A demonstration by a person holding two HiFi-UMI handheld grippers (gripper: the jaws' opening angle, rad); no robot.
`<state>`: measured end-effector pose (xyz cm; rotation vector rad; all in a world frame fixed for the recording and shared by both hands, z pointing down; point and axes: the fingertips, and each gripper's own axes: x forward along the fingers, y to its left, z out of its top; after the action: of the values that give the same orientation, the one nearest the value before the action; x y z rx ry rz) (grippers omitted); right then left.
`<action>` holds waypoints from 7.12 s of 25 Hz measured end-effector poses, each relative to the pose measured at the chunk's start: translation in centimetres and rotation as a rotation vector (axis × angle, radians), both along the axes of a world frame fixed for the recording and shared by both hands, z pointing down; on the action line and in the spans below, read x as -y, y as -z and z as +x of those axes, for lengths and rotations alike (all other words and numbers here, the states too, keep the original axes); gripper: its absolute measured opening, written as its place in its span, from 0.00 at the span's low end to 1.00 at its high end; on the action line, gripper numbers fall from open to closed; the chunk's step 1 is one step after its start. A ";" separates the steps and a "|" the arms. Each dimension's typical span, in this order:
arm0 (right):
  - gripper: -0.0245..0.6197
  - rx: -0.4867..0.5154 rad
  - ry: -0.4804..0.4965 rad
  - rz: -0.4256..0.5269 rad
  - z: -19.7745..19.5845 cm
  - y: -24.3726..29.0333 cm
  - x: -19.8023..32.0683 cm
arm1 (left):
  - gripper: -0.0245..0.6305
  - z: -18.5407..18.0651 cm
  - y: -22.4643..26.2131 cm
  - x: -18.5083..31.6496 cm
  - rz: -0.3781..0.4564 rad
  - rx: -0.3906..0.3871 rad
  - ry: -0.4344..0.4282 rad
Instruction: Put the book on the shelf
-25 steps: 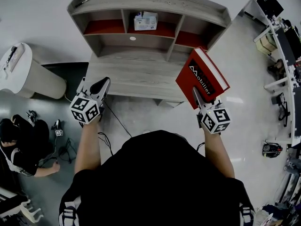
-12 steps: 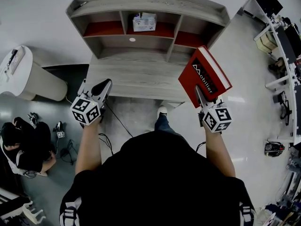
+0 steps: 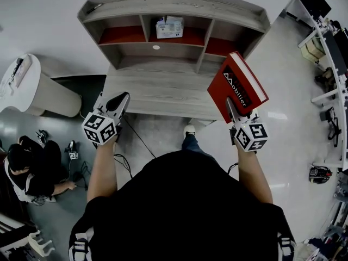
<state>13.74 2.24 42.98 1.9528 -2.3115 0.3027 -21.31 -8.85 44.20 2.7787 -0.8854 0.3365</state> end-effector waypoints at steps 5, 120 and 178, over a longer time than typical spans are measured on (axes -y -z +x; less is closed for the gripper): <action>0.30 0.002 -0.001 -0.002 0.8 -0.5 1.2 | 0.07 0.8 -0.3 1.0 0.002 0.009 -0.005; 0.30 -0.095 -0.248 0.014 8.0 -7.9 21.0 | 0.07 11.1 -0.6 21.7 0.093 0.053 -0.181; 0.30 -0.106 -0.403 0.026 5.9 -9.5 25.8 | 0.07 9.2 -3.0 24.8 0.030 0.077 -0.237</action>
<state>19.64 -23.52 52.48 2.3752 -1.8545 0.1921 -12.11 -33.69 47.16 2.9207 -0.5803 0.4739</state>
